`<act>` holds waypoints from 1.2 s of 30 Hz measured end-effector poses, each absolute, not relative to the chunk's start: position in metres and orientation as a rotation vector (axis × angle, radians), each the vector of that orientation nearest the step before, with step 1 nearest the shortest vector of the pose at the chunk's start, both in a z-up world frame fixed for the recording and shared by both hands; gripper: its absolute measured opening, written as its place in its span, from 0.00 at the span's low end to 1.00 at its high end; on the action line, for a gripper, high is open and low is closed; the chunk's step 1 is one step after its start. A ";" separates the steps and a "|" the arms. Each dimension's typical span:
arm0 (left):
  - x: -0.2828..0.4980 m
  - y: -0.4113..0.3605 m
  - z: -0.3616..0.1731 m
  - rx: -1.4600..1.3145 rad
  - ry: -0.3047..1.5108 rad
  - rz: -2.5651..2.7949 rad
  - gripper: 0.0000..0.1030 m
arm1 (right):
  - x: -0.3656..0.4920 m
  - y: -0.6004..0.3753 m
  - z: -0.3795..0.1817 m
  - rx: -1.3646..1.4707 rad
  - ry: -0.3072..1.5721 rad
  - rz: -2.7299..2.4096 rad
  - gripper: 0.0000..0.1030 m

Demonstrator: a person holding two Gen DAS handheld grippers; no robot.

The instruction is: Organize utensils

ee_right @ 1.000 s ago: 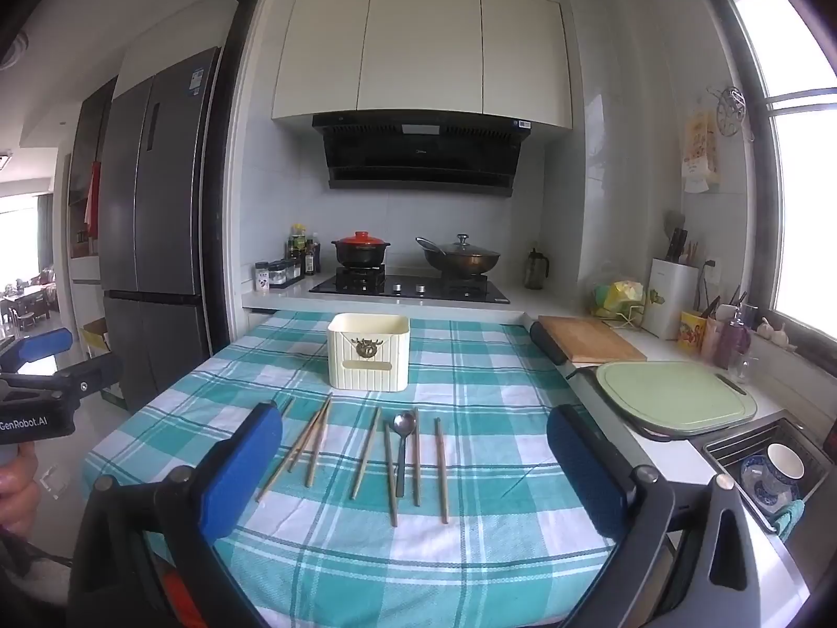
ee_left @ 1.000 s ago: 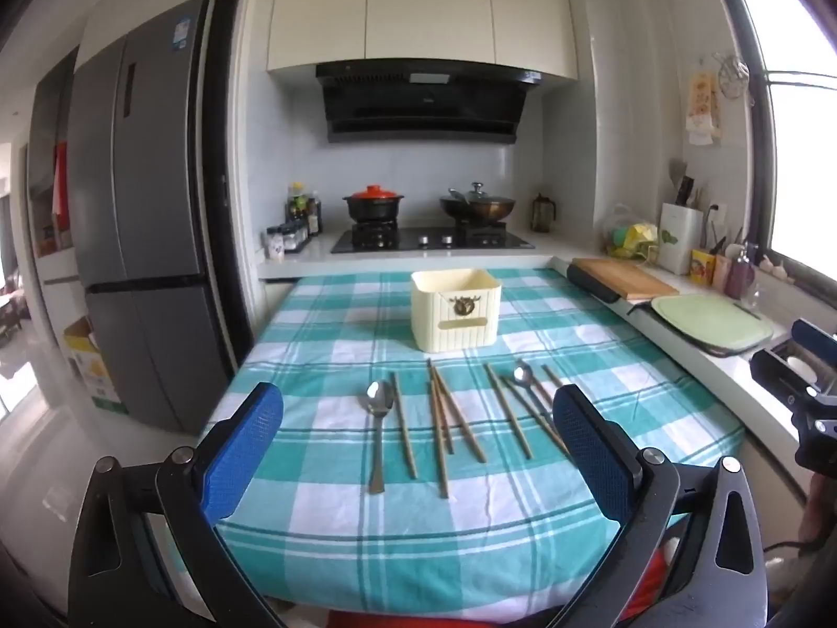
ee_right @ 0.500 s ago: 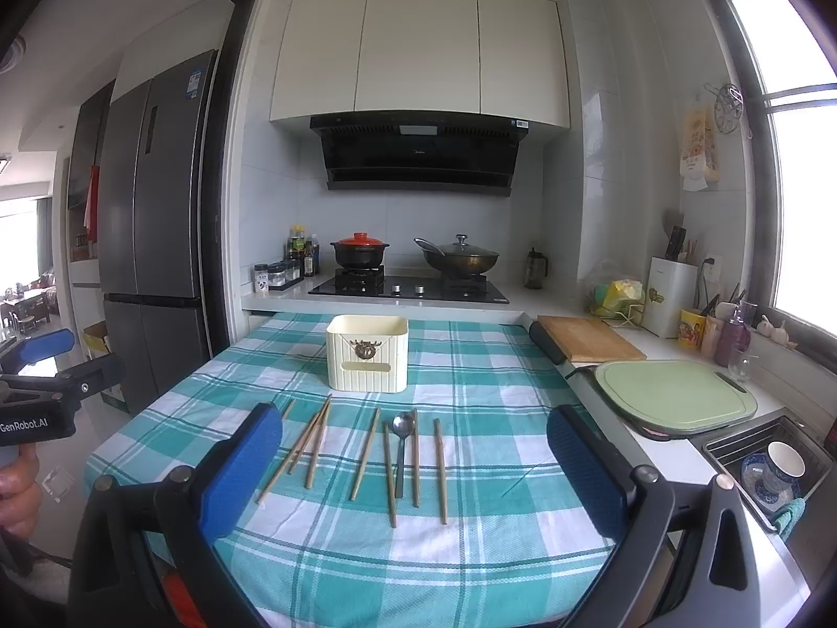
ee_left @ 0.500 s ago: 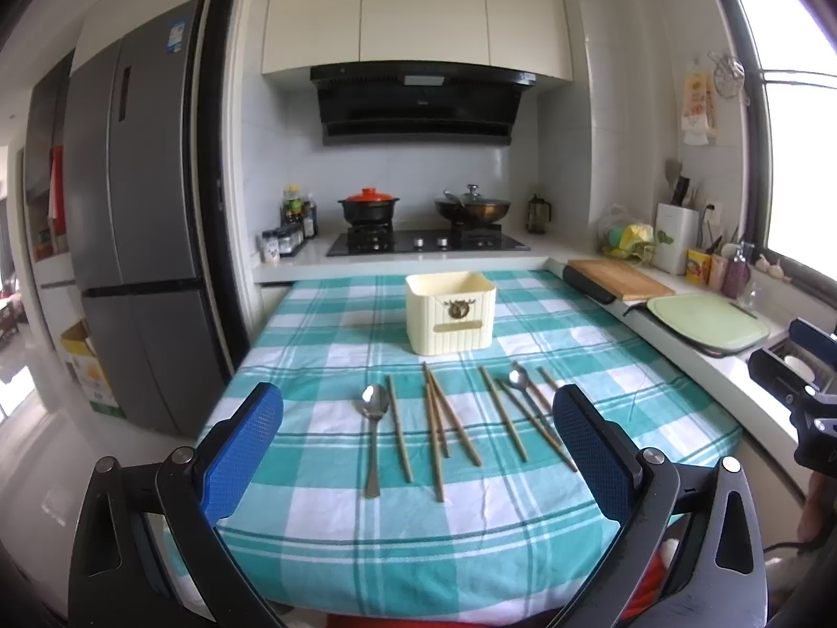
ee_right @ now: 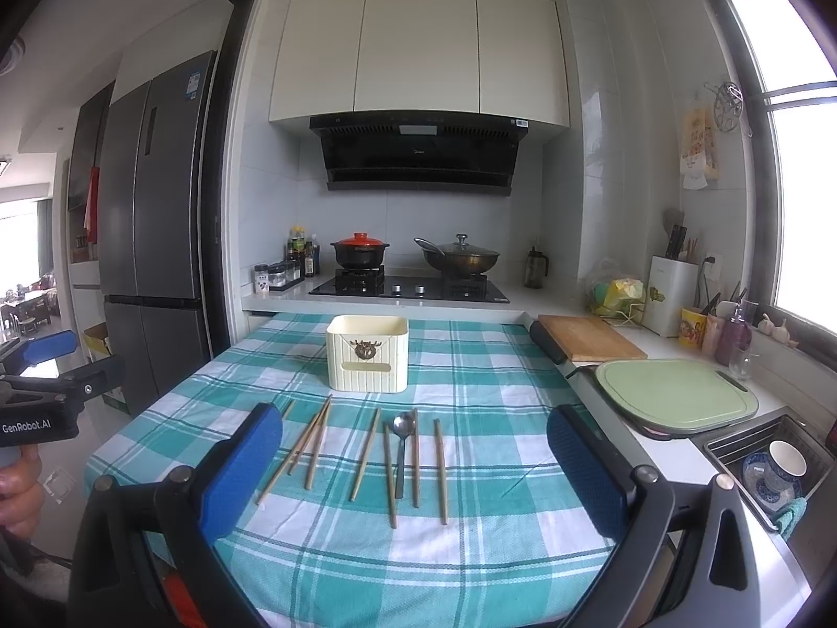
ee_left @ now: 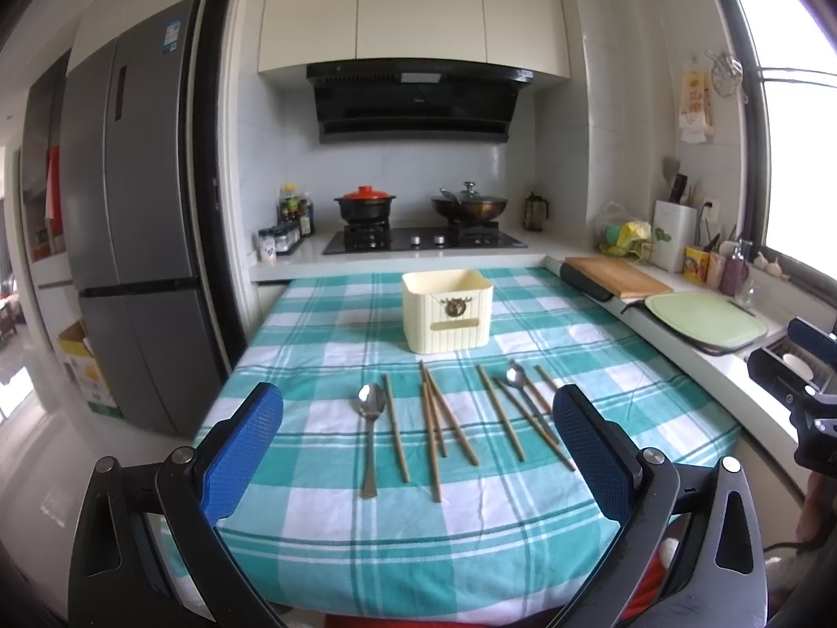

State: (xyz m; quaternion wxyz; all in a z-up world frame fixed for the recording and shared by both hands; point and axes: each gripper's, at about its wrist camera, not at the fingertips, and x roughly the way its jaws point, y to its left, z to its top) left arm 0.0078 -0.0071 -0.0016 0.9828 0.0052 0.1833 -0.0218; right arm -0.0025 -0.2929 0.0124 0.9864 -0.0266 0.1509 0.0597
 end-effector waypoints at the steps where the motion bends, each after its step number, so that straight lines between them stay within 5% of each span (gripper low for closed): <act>1: 0.008 -0.007 -0.002 0.010 0.369 -0.044 1.00 | -0.002 -0.292 0.012 -0.053 0.304 0.121 1.00; 36: 0.013 -0.009 -0.006 0.011 0.384 -0.049 1.00 | 0.004 -0.292 0.008 -0.051 0.312 0.121 1.00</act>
